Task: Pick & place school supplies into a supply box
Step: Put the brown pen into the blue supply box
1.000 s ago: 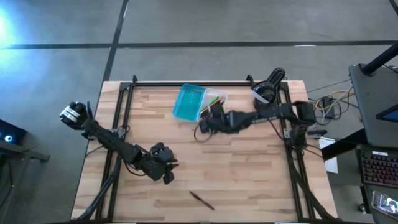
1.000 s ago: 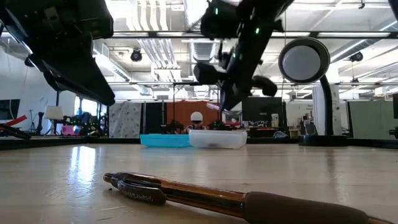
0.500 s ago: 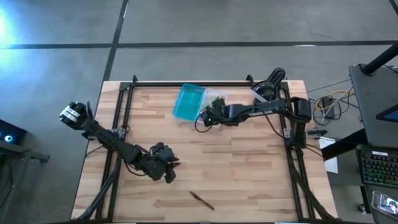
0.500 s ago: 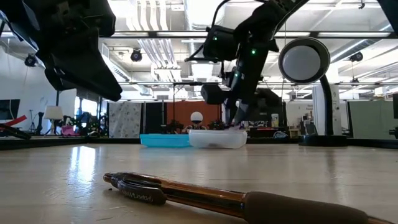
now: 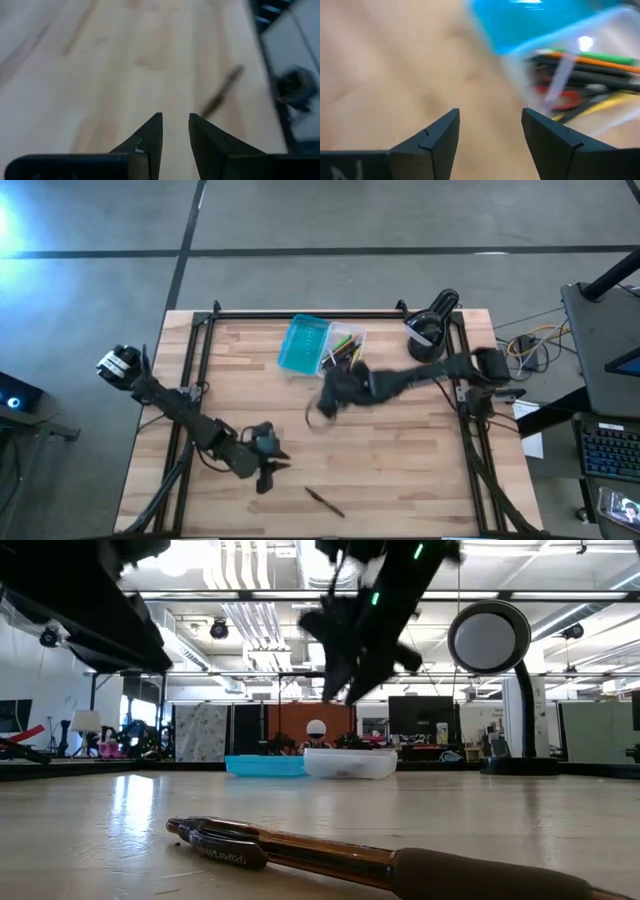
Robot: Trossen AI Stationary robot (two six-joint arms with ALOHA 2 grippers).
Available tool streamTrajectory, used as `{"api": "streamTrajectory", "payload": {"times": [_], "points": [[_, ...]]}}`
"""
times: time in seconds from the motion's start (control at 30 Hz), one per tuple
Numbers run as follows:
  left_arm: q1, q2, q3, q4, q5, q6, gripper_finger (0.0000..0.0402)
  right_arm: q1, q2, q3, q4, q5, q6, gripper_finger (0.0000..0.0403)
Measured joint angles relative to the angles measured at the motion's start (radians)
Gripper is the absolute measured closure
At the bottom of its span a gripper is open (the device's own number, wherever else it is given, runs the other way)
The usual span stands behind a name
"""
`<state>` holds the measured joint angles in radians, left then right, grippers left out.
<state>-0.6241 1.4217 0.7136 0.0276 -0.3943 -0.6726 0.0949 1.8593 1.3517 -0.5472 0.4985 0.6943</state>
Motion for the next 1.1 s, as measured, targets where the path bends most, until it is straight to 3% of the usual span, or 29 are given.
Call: {"api": "streamTrajectory", "payload": {"times": [0.13, 0.33, 0.47, 0.73, 0.97, 1.1], "points": [[-0.009, 0.044, 0.008, 0.119, 0.07, 0.14, 0.0323, 0.157, -0.017, 0.023, -0.042, -0.01, 0.029, 0.0197], [0.023, 0.206, 0.125, 0.121, 0.205, 0.352, 0.0323, 0.342, -0.041, 0.031, -0.172, -0.008, 0.327, 0.0197], [0.032, 0.338, 0.239, 0.101, 0.311, 0.48, 0.0323, 0.426, -0.041, 0.03, -0.221, -0.006, 0.434, 0.0197], [0.036, 0.505, 0.406, 0.027, 0.327, 0.589, 0.0323, 0.47, -0.042, 0.028, -0.255, -0.002, 0.534, 0.0197], [0.036, 0.591, 0.587, -0.201, 0.19, 0.649, 0.0323, 0.492, -0.042, 0.027, -0.265, 0.0, 0.532, 0.0197], [0.038, 0.616, 0.655, -0.25, 0.173, 0.649, 0.0323, 0.51, -0.042, 0.027, -0.279, 0.005, 0.531, 0.0197]]}}
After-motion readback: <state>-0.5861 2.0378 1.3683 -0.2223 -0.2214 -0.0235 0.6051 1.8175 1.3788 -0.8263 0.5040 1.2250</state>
